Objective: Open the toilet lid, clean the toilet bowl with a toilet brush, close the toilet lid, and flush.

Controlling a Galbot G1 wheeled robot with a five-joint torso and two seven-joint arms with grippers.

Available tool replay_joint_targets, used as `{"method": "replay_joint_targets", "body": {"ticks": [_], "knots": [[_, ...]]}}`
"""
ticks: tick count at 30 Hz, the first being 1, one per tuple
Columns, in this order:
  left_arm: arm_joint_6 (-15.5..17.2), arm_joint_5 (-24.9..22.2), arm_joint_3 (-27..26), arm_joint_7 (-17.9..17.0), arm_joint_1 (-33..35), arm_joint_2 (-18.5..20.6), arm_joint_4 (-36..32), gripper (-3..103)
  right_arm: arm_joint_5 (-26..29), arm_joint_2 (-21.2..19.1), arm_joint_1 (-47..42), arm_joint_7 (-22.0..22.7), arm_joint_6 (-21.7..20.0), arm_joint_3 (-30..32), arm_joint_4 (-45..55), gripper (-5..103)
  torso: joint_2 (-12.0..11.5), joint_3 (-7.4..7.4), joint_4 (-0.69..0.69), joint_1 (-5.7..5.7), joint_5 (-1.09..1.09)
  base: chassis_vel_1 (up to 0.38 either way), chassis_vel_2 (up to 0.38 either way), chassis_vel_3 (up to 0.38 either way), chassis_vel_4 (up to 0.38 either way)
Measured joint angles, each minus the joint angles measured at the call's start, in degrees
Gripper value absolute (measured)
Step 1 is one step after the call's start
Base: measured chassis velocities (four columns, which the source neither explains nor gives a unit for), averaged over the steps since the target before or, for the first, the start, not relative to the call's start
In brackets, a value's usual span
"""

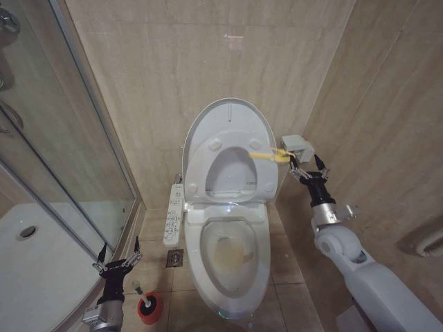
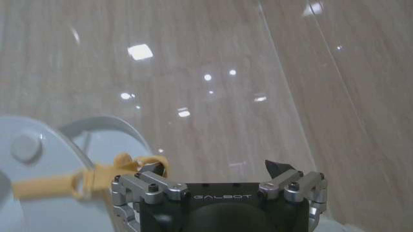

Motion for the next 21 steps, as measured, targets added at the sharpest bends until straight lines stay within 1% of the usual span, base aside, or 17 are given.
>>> {"method": "replay_joint_targets", "body": {"ticks": [5, 10, 12, 15, 17, 18, 21], "knots": [[-0.1, 0.0, -0.4, 0.0, 0.7, 0.3, -0.9, 100, -0.8, 1.0, -4.1, -0.4, 0.0, 1.7, 3.5, 100, 0.0, 0.0, 0.0, 0.0, -0.01, 0.0, 0.0, 0.0, 0.0], [-0.1, 0.0, -0.4, 0.0, 1.3, 0.2, -1.7, 100, -1.0, 1.3, -3.4, -0.5, 0.0, 1.7, 2.3, 100, 0.0, 0.0, 0.0, 0.0, 0.0, 0.0, 0.0, 0.0, 0.0], [-0.2, 0.0, -0.5, 0.0, 1.7, 0.2, -2.2, 100, -0.5, 0.6, -0.6, -0.3, -0.2, 0.5, -0.6, 100, 0.0, 0.0, 0.03, 0.0, 0.0, 0.0, 0.0, 0.0, 0.0], [-0.2, 0.0, -0.7, 0.0, 1.9, 0.3, -2.3, 100, 0.1, 0.2, 1.5, 0.0, -0.7, -0.4, -2.5, 100, 0.0, 0.0, 0.03, 0.0, -0.01, 0.0, 0.0, 0.0, 0.0], [-0.2, -0.1, -1.1, -0.1, 1.9, 0.6, -2.3, 100, 1.9, 0.0, 5.4, 0.9, -1.9, -2.3, -5.9, 100, 0.0, 0.0, 0.02, 0.0, 0.0, 0.0, 0.0, 0.0, 0.0], [-0.2, -0.1, -1.1, -0.1, 1.9, 0.6, -2.3, 100, 1.9, 0.0, 5.4, 0.9, -1.9, -2.3, -5.9, 100, 0.0, 0.0, 0.02, 0.0, 0.0, 0.0, 0.0, 0.0, 0.0], [-0.2, -0.3, -1.4, -0.1, 1.6, 0.8, -2.1, 100, 2.5, 0.4, 12.1, 1.0, -2.5, -5.3, -11.8, 100, 0.0, 0.0, 0.03, 0.0, 0.0, 0.0, 0.0, 0.0, 0.0]]}}
